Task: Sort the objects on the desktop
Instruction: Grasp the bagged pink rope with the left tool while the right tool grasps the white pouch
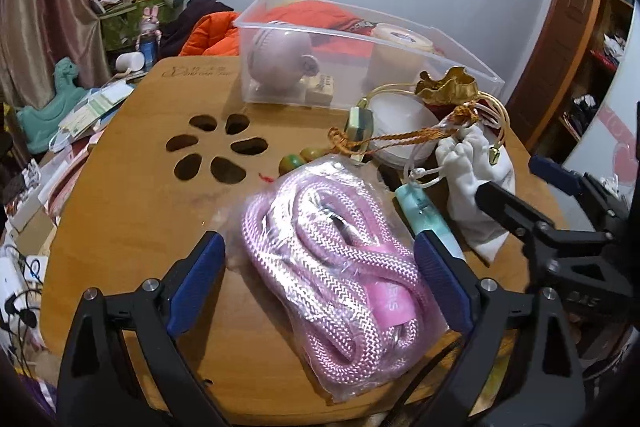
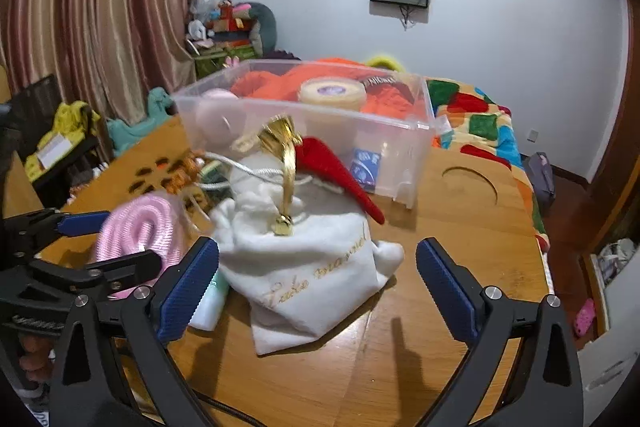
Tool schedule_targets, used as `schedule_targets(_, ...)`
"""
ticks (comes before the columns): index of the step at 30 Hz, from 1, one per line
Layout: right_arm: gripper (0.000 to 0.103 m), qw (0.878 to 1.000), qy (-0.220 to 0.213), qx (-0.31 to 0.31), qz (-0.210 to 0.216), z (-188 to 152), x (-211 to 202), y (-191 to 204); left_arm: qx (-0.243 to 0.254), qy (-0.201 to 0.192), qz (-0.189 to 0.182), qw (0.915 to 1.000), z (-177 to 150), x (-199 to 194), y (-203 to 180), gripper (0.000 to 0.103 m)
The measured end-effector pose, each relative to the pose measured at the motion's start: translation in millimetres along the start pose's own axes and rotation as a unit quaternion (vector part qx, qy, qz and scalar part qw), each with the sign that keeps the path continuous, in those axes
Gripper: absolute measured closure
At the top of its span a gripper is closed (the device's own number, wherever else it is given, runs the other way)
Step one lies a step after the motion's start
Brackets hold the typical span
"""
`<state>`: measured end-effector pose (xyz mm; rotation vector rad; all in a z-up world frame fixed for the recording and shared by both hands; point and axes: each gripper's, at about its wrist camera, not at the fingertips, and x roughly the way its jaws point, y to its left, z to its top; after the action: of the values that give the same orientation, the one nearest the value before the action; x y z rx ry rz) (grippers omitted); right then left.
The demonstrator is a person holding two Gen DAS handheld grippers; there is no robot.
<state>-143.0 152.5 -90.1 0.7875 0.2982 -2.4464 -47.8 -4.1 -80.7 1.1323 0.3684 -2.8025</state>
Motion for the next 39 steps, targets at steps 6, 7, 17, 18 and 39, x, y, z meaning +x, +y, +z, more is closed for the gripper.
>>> schedule_targets(6,0.005,0.999,0.019,0.024,0.008,-5,12,-8,0.013,-0.002,-0.004,0.9999,-4,-4,3,0.006)
schedule_targets(7,0.005,1.0,0.02,0.021,0.006,-5,12,-8,0.019,-0.003,0.0,0.9998,-4,-6,5,0.006)
schedule_targets(17,0.005,0.999,0.015,0.023,0.021,-9,4,-14,0.008,-0.003,0.023,0.9997,0,-20,37,0.006)
schedule_targets(18,0.004,0.999,0.014,0.026,0.03,-9,4,-13,0.005,-0.003,0.016,0.9999,-1,-21,37,0.006)
schedule_targets(39,0.037,0.997,0.028,0.043,0.061,-9,12,-8,0.05,-0.038,0.078,0.9949,-15,-1,12,0.025)
